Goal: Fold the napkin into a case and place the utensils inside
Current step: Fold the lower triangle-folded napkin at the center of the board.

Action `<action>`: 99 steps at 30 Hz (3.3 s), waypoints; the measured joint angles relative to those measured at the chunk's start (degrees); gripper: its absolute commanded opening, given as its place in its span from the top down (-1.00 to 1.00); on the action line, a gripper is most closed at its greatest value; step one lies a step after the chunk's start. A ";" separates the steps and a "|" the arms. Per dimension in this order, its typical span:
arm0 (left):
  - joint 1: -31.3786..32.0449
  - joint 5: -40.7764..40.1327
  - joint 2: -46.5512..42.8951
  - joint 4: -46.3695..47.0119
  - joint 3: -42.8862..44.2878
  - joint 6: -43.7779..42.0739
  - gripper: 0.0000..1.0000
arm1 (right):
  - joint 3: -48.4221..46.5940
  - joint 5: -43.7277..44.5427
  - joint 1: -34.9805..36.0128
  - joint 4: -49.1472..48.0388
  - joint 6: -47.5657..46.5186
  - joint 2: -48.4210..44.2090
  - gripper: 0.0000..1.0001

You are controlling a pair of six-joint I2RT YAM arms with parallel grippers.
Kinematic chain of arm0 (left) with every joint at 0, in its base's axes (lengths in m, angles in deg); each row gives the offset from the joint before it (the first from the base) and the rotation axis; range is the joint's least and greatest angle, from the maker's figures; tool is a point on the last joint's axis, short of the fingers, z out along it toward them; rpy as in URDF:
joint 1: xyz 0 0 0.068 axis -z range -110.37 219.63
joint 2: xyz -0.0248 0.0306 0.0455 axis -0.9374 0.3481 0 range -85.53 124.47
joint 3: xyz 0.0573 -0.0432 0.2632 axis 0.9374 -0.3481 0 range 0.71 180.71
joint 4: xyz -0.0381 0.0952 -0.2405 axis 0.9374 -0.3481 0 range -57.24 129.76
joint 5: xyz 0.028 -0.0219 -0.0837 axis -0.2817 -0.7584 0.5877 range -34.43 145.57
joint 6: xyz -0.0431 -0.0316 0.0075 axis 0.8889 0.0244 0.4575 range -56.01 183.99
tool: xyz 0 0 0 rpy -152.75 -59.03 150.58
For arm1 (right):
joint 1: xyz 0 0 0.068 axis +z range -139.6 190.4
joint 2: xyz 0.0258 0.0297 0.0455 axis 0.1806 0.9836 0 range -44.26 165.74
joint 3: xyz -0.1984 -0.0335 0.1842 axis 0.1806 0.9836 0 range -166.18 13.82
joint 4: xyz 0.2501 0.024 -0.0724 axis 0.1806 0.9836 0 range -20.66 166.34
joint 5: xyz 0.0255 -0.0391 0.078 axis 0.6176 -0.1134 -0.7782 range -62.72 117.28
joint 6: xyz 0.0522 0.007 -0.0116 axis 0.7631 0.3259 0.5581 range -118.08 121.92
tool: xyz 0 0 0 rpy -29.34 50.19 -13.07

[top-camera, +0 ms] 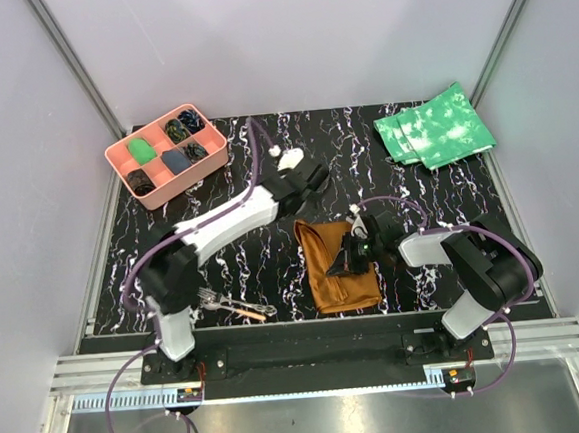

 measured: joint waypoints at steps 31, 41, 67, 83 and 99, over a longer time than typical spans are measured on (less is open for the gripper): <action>3.69 18.05 -2.51 20.15 -22.99 1.73 1.00 | -2.19 0.90 -0.07 5.55 -0.63 -3.04 0.48; 2.75 16.15 -8.37 17.81 -22.99 1.09 0.49 | -3.65 1.33 -0.17 7.13 -2.38 0.04 1.00; -8.92 15.85 -0.07 15.58 -16.02 -1.97 1.00 | -3.61 1.29 -0.50 7.04 -2.23 -0.09 0.74; -6.27 17.00 3.45 16.83 -13.27 -1.90 1.00 | -3.50 1.22 -0.50 7.10 -1.51 -2.67 0.24; -4.59 18.86 5.35 18.99 -12.26 -1.14 1.00 | -3.93 1.36 -3.80 10.45 -2.89 -3.91 -0.18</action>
